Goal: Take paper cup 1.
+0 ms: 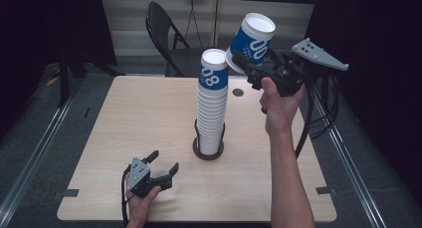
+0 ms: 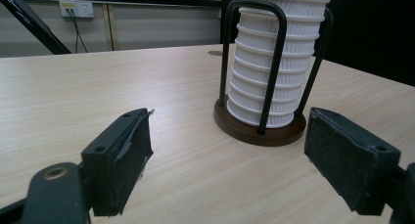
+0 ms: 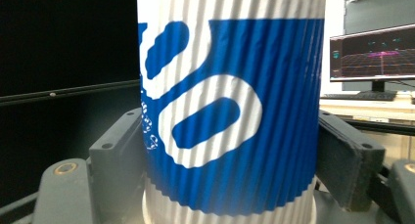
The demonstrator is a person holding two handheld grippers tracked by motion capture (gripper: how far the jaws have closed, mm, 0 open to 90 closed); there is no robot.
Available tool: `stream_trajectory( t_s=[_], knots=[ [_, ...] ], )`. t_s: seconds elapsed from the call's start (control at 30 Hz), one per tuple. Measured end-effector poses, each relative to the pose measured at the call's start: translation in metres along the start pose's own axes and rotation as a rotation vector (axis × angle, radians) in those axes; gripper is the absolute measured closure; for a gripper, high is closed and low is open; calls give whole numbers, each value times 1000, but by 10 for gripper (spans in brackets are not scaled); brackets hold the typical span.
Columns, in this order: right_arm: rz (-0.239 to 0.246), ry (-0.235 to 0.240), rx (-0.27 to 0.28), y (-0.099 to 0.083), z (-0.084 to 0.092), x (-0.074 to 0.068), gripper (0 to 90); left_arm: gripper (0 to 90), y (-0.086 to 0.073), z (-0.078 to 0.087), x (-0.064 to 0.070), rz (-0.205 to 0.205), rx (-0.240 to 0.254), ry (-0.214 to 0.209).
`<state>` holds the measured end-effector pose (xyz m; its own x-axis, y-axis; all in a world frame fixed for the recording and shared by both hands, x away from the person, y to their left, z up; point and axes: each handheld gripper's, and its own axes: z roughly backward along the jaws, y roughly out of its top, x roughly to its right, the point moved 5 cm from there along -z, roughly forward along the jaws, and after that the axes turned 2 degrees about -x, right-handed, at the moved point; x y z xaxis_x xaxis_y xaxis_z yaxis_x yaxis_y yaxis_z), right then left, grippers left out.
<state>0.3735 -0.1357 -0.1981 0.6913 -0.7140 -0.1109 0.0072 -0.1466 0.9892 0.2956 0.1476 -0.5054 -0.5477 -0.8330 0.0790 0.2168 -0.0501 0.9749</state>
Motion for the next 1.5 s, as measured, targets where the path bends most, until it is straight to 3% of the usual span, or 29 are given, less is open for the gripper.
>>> stream_trajectory(
  t_s=[0.3,0.53,0.73,0.8,0.9,1.33,1.4,1.5],
  knots=[
    [-27,-44,-13,-16,26,11,216,173,0,0,0,4,4,5],
    [-46,-49,-41,-35,35,11,217,185,0,-3,1,-11,-28,25],
    [-69,-50,-61,-50,40,10,217,157,0,-3,-1,8,-36,20],
    [-75,-47,-72,-57,42,10,218,156,0,-3,-1,11,-35,9],
    [-106,-49,-86,-65,44,8,218,160,0,-3,1,26,-25,-40],
    [-134,-26,-141,-103,49,-3,218,212,12,-2,5,35,11,-79],
    [-142,-23,-144,-107,51,-4,218,277,14,-2,7,26,8,-98],
    [-154,-13,-140,-115,55,-9,218,276,17,-1,10,20,16,-129]
  ],
)
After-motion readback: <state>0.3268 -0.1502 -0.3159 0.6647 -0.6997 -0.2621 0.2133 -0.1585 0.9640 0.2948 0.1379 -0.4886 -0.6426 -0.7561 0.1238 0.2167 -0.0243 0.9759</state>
